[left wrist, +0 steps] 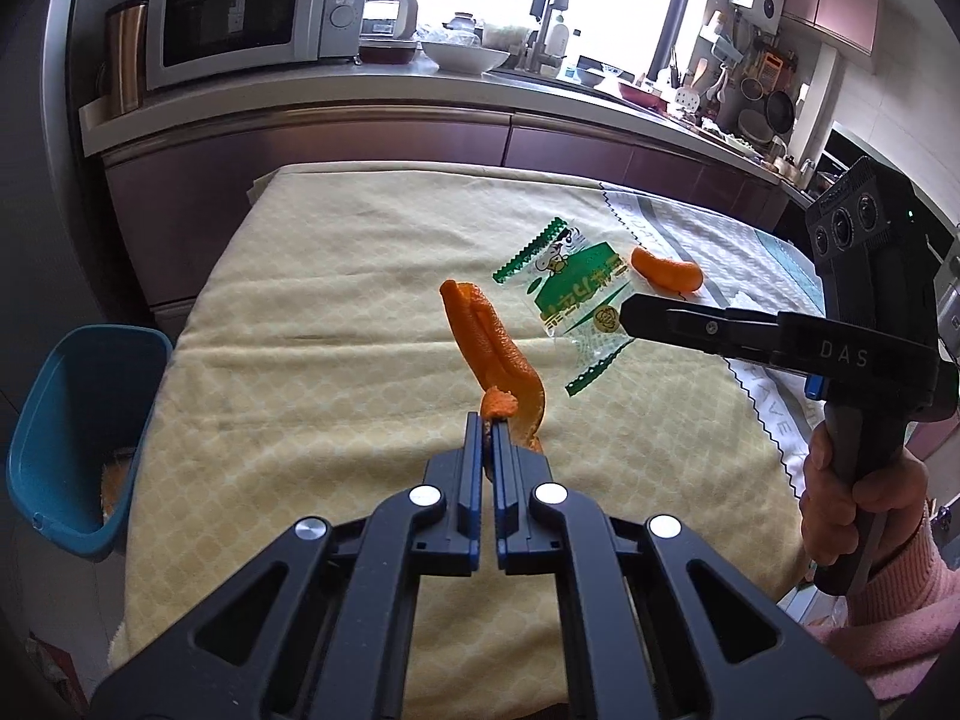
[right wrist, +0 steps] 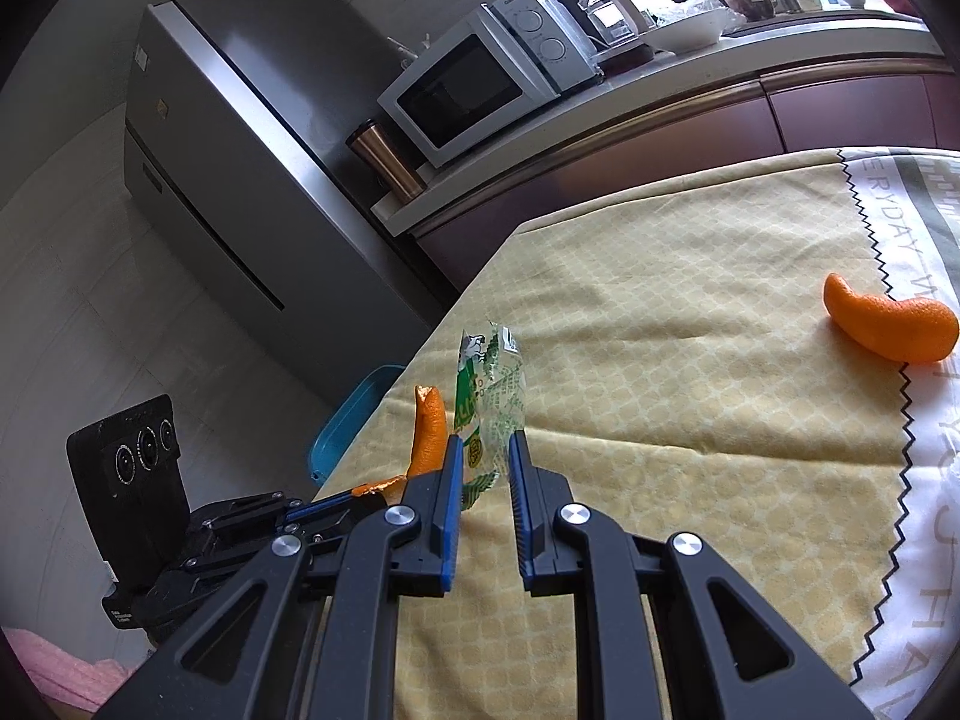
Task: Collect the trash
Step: 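Carry the orange peel and green-printed wrapper over the teal bin with both tools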
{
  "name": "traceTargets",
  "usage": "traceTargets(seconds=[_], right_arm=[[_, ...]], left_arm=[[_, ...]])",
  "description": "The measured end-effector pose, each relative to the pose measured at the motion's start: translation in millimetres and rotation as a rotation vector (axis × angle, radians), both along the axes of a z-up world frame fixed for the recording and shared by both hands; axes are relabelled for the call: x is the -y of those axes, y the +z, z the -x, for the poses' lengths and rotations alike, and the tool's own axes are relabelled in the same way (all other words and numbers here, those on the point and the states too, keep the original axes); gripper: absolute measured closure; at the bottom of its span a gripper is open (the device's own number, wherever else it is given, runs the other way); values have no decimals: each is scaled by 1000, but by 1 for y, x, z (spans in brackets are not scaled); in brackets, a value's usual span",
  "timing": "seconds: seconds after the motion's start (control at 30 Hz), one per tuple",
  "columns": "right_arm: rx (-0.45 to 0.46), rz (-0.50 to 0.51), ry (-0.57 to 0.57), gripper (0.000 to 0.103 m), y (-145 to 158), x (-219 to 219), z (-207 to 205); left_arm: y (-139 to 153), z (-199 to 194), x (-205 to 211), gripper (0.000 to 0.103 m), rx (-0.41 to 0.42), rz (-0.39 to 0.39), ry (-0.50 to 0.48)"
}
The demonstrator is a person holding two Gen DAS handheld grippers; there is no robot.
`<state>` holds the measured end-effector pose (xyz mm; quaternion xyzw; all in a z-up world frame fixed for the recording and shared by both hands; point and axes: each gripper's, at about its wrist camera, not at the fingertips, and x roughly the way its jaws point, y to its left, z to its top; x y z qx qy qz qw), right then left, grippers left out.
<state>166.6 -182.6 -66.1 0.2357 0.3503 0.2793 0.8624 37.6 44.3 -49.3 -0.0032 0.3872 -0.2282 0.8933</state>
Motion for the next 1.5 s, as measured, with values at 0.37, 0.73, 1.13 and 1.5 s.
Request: traceTargets(seconds=[0.37, 0.73, 1.13, 1.5], right_arm=[[14, 1, 84, 89, 9, -34, -12], [21, 4, 169, 89, 13, -69, -26], [30, 11, 258, 89, 18, -110, -48], [33, 31, 340, 89, 25, -152, -69]], left_arm=[[9, 6, -34, 100, 16, 5, 79], [13, 7, -67, 100, 20, 8, 152], [16, 7, -108, 100, 29, 12, 250], [19, 5, -144, 100, 37, 10, 341]])
